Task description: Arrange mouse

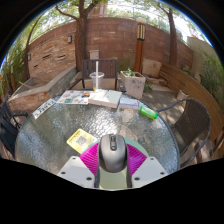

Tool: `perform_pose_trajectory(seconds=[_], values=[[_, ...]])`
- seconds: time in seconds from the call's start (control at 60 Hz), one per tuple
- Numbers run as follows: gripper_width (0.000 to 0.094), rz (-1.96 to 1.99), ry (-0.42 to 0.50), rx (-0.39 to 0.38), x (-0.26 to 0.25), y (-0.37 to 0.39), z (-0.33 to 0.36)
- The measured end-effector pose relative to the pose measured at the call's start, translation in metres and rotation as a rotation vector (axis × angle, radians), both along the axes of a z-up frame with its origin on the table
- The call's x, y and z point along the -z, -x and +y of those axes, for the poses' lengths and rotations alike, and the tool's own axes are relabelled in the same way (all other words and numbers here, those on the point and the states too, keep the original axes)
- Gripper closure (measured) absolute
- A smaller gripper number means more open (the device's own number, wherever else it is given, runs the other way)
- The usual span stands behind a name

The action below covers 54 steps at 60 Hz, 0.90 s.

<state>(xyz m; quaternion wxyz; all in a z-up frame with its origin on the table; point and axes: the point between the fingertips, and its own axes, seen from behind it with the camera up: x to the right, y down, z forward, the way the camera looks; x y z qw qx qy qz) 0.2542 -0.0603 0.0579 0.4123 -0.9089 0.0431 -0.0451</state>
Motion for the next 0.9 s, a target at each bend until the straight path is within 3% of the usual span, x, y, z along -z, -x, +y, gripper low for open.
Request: perform_pose_trajectory(seconds=[0.083,0.2,0.233,0.283,0.333,0.4,0.7,0.9], values=[[0.0545,0.002,0.083,-0.004,0.043,-0.014,-0.012],[0.0388,0.046,0.135,0.001,0.072,-0.014,-0.030],[0.0293,0.045,0.126,0.008,0.068,-0.016,-0.033],[0.0060,0.037,0.108,0.005,0.055,-0.015,-0.036],[0.0114,0.025,0.089,0.011,0.041,-0.015,-0.042],[0.0070,0.014,0.062,0.018,0.019,-0.012,-0.054],[0.0081,-0.107,-0.023,0.058,-0.089,0.011,-0.165],[0.0072,-0.133,-0.041,0.100,-0.125,0.030,-0.243]])
